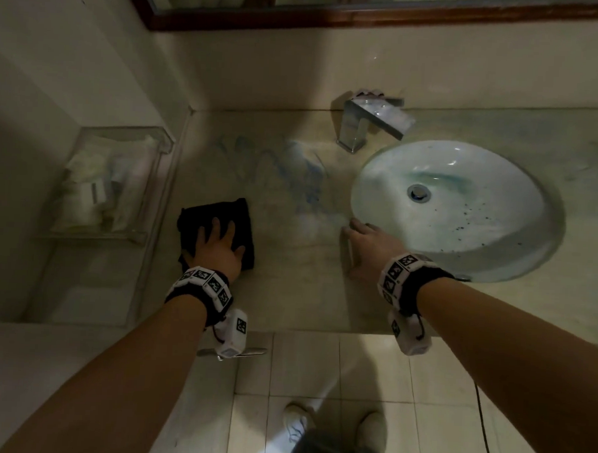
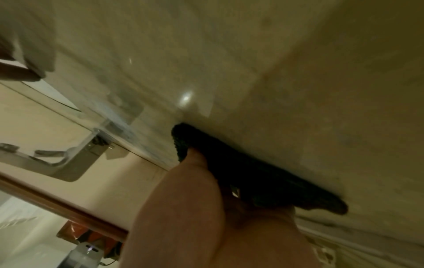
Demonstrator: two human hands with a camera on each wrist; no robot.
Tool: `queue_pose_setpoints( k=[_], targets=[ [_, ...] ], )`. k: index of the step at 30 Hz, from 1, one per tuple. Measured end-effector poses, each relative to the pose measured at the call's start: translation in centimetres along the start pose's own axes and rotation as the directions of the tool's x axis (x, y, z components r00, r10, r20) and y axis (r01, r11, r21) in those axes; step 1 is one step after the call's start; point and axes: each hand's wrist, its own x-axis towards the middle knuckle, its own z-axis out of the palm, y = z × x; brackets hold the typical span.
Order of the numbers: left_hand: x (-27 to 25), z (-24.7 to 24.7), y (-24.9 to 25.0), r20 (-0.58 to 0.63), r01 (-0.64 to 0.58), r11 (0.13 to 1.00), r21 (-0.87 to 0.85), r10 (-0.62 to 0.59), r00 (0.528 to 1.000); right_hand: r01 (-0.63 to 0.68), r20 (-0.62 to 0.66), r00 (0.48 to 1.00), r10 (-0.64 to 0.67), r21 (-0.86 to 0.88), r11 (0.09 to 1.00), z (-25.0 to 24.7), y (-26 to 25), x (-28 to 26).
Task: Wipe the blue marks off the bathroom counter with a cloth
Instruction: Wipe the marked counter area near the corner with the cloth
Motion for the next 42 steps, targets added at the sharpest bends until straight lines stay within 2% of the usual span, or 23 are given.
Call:
queue_pose_setpoints(
  k=[3, 9, 15, 20, 27, 31, 33, 37, 42],
  targets=[
    [-0.8, 0.4, 1.9, -0.005, -0.016, 1.000, 0.022, 0.016, 1.000, -0.001, 0.005, 1.000, 0.001, -0.023, 1.000, 0.3, 1.9, -1.4],
    [-2.3, 1.2, 7.1, 0.002, -0.085, 0.996, 0.032, 0.085, 0.996, -0.039, 0.038, 0.999, 0.037, 0.041, 0.998, 1.1, 5.1, -3.8],
    [-3.2, 1.5, 11.5, 0.008, -0.127, 0.989, 0.074, 0.127, 0.992, -0.146, 0.064, 0.988, 0.139, 0.106, 0.984, 2.1, 7.8, -5.0],
    [-3.6, 1.6, 14.7, 0.001, -0.163, 0.984, 0.077, 0.163, 0.987, -0.186, 0.093, 0.981, 0.172, 0.172, 0.967, 2.7, 8.4, -5.2],
    [-4.3, 2.6, 21.1, -0.017, -0.277, 0.958, 0.077, 0.279, 0.960, -0.199, 0.104, 0.978, 0.182, 0.183, 0.963, 3.2, 8.9, -4.4],
    [-4.1, 3.0, 23.9, 0.036, -0.345, 0.927, 0.145, 0.344, 0.938, -0.215, 0.124, 0.973, 0.195, 0.183, 0.959, 3.2, 9.0, -4.0],
    [-4.3, 3.2, 24.5, 0.055, -0.365, 0.919, 0.147, 0.360, 0.931, -0.219, 0.119, 0.972, 0.200, 0.179, 0.959, 3.4, 9.0, -4.1],
    [-4.6, 3.2, 23.6, 0.014, -0.386, 0.911, 0.143, 0.389, 0.921, -0.229, 0.108, 0.971, 0.212, 0.180, 0.957, 3.7, 9.0, -4.2],
    [-5.3, 3.3, 20.3, -0.028, -0.332, 0.940, 0.080, 0.335, 0.942, -0.229, 0.098, 0.972, 0.214, 0.176, 0.957, 3.4, 8.8, -4.3]
  ],
)
